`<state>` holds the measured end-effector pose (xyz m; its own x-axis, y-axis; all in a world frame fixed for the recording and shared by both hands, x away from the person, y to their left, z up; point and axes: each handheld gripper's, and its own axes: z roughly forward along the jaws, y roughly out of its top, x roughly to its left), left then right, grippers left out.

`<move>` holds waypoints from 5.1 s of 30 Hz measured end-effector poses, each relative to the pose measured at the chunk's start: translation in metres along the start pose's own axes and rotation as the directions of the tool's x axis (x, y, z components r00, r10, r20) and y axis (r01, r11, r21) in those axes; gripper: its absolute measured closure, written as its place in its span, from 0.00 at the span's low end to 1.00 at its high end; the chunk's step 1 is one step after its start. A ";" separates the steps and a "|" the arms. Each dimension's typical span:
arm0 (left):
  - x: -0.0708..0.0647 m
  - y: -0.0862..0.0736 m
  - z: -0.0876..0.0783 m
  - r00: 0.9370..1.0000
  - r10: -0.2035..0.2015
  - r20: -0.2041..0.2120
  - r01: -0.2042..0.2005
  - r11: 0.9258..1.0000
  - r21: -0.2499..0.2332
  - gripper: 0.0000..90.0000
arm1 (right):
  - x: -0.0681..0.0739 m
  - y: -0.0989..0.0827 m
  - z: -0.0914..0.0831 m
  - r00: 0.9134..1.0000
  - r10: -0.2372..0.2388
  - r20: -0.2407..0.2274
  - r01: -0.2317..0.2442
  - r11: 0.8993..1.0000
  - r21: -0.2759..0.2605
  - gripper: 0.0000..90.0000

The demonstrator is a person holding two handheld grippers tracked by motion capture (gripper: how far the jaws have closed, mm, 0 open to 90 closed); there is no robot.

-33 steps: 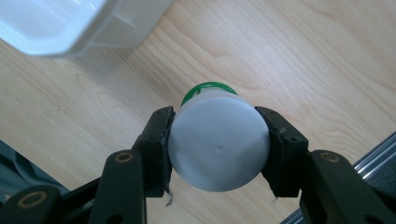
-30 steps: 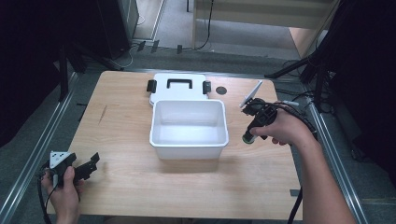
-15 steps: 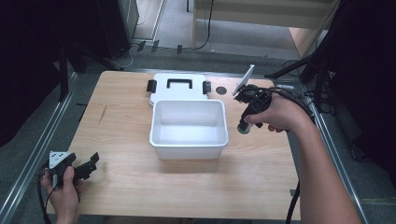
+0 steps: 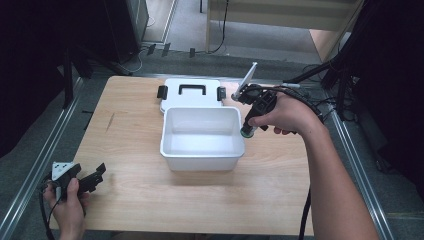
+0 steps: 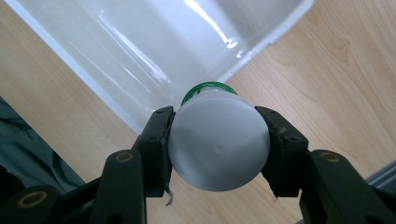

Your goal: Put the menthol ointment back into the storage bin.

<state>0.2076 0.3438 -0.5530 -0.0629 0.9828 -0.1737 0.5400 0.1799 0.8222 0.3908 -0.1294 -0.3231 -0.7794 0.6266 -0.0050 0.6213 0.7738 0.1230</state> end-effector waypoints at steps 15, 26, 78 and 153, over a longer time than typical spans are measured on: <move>0.000 0.000 0.000 1.000 0.003 0.000 -0.003 1.000 0.002 0.16 | 0.007 0.018 0.013 0.997 -0.073 -0.014 0.073 0.997 -0.008 0.57; 0.000 0.000 0.000 1.000 0.002 0.003 -0.002 1.000 0.001 0.16 | 0.011 0.026 0.025 0.987 -0.162 -0.014 0.162 0.987 -0.014 0.56; 0.000 0.000 0.001 1.000 0.001 0.006 -0.001 1.000 0.008 0.16 | 0.023 0.028 0.113 0.842 -0.534 0.078 0.528 0.845 0.088 0.56; -0.001 0.000 0.002 1.000 0.008 0.015 -0.008 1.000 0.016 0.16 | 0.020 0.021 0.065 0.923 -0.379 0.069 0.381 0.924 -0.036 0.28</move>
<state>0.2091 0.3433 -0.5535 -0.0461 0.9834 -0.1754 0.5542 0.1712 0.8146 0.3934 -0.0948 -0.3850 -0.9490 0.2918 -0.1193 0.2737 0.9505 0.1473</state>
